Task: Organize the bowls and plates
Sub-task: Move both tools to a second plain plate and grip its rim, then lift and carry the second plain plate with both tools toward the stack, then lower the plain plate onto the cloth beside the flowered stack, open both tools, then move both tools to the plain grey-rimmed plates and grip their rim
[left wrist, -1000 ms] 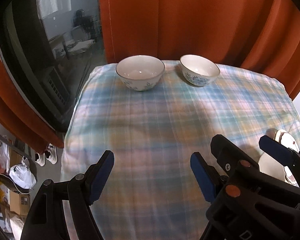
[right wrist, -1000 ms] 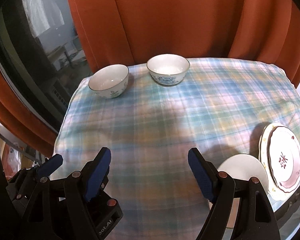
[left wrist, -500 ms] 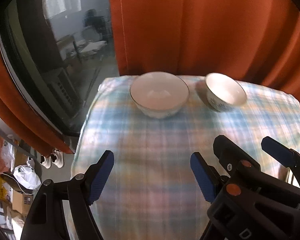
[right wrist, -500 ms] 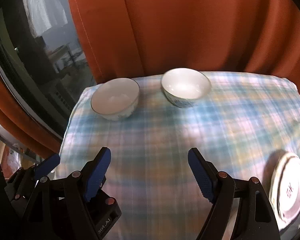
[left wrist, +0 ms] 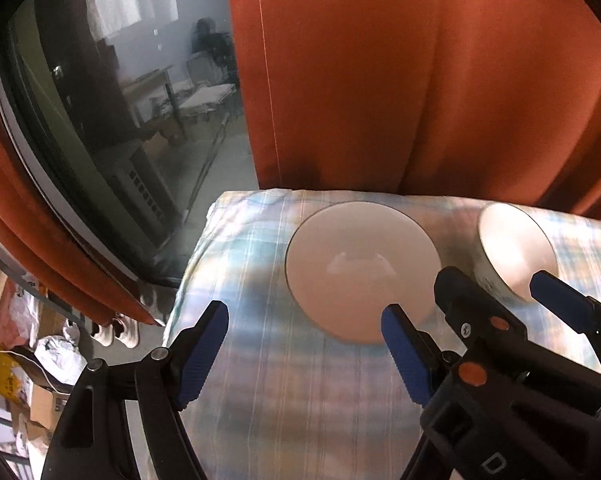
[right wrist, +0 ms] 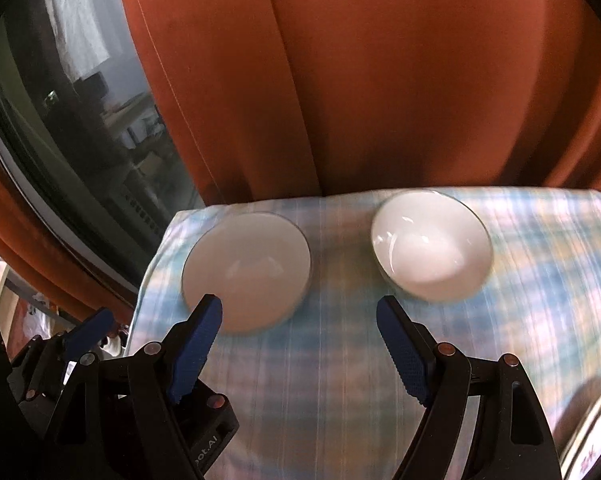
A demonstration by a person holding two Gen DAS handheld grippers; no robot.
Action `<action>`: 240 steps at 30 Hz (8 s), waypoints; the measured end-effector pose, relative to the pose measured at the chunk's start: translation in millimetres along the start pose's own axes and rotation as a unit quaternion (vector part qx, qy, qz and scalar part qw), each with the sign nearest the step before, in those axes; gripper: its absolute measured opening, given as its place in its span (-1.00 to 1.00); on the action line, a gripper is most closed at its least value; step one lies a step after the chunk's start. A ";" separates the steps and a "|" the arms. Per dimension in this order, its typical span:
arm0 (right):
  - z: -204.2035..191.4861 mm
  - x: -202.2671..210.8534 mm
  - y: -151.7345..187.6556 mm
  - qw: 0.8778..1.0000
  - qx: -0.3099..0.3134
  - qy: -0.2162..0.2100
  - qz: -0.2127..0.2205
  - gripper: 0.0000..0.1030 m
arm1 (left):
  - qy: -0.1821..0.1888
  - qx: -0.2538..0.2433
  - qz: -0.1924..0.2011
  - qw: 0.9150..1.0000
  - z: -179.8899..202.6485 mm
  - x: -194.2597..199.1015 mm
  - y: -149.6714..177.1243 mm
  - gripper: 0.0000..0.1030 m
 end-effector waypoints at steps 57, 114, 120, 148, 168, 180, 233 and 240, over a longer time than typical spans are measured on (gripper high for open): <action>-18.1 -32.1 -7.5 0.999 -0.009 -0.001 -0.034 -0.49 | 0.015 0.000 -0.015 1.000 -9.5 -4.5 0.6 -0.41; 176.7 199.9 137.2 1.000 -0.009 0.002 -0.001 -0.49 | 0.033 -0.002 0.005 0.999 191.1 175.2 158.7 -0.40; 201.1 194.2 152.1 1.000 -0.005 0.000 -0.023 -0.49 | 0.031 0.002 -0.017 0.999 211.6 167.3 175.1 -0.40; 218.0 149.3 186.1 0.995 0.025 0.006 -0.100 -0.49 | 0.033 0.036 -0.086 0.995 218.4 121.6 215.0 -0.40; 222.7 128.9 187.3 0.994 0.055 0.027 -0.095 -0.45 | 0.045 0.043 -0.103 0.993 223.1 103.0 221.9 -0.33; 206.4 141.3 179.4 0.997 0.042 -0.004 -0.071 0.29 | 0.048 0.039 -0.067 0.996 202.3 119.4 206.5 0.20; 115.9 106.0 5.1 0.997 -0.029 0.057 0.031 0.44 | 0.059 -0.029 0.036 0.997 132.5 72.3 -1.2 0.32; 144.8 61.1 -49.2 0.998 -0.037 0.041 0.033 0.43 | 0.026 -0.028 0.036 0.999 150.4 28.8 -35.1 0.27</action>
Point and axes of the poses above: each gripper's, at about its wrist camera, not at the fingertips, and x roughly against the way its jaws point, z to its right, y to its underside, the point moved 4 cm from there along -x, roughly the way its jaws point, and after that the axes turned 4 degrees about -x, right-handed, at the moved point
